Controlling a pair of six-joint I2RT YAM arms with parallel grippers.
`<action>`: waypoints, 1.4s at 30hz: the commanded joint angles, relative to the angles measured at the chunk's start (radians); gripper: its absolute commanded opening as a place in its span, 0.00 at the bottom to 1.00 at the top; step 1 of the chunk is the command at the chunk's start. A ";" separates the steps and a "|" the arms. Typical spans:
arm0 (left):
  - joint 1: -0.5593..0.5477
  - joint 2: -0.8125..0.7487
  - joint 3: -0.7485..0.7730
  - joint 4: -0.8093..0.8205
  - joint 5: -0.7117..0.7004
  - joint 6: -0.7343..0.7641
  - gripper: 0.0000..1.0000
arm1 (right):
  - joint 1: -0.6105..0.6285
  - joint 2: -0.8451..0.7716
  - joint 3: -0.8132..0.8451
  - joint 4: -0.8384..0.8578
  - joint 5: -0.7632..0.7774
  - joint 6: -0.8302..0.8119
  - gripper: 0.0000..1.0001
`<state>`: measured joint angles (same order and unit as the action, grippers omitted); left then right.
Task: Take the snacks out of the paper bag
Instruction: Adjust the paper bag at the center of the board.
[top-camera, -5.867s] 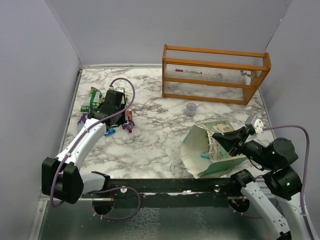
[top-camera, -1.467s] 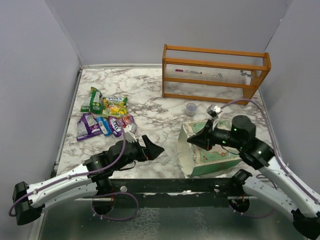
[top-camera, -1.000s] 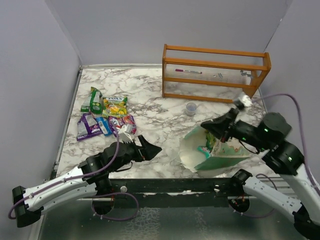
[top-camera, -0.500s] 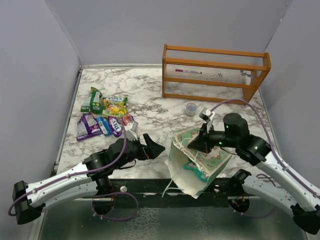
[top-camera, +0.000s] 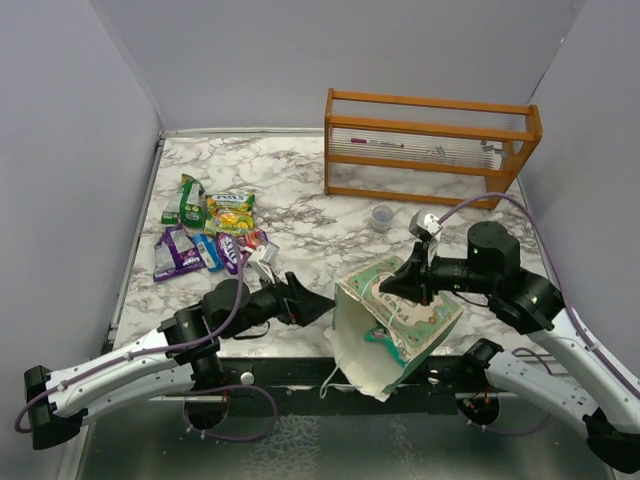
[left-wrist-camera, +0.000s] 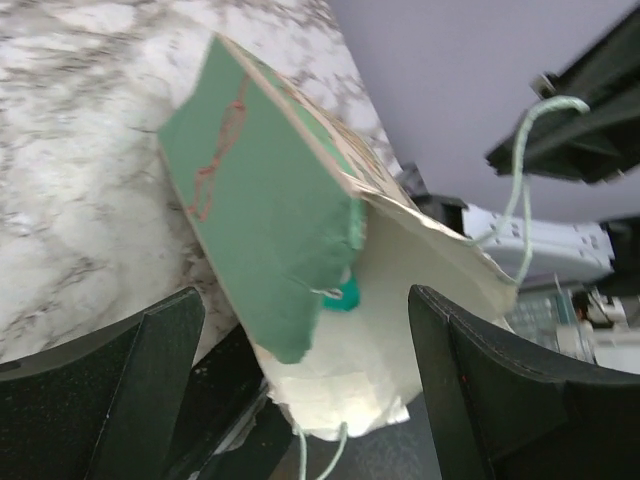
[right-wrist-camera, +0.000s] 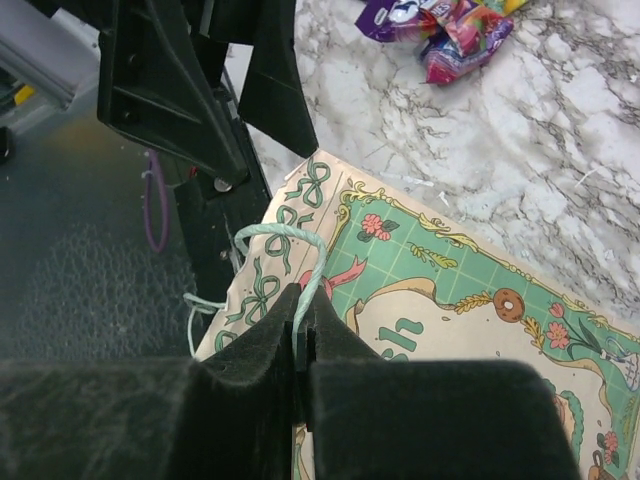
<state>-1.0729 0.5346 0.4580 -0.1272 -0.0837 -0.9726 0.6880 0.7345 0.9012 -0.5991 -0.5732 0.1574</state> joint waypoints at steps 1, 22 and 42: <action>-0.067 0.035 -0.007 0.171 0.132 0.075 0.85 | 0.000 -0.008 -0.032 0.021 -0.090 -0.061 0.02; -0.199 0.053 0.113 -0.108 -0.228 0.035 0.89 | -0.002 0.211 0.430 -0.052 1.173 -0.392 0.02; -0.199 -0.168 0.059 -0.193 -0.220 0.009 0.89 | -0.201 0.218 0.336 0.129 0.367 -0.944 0.02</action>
<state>-1.2655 0.4118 0.5392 -0.2794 -0.2810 -0.9516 0.4755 1.0718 1.3102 -0.4442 0.2764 -0.6949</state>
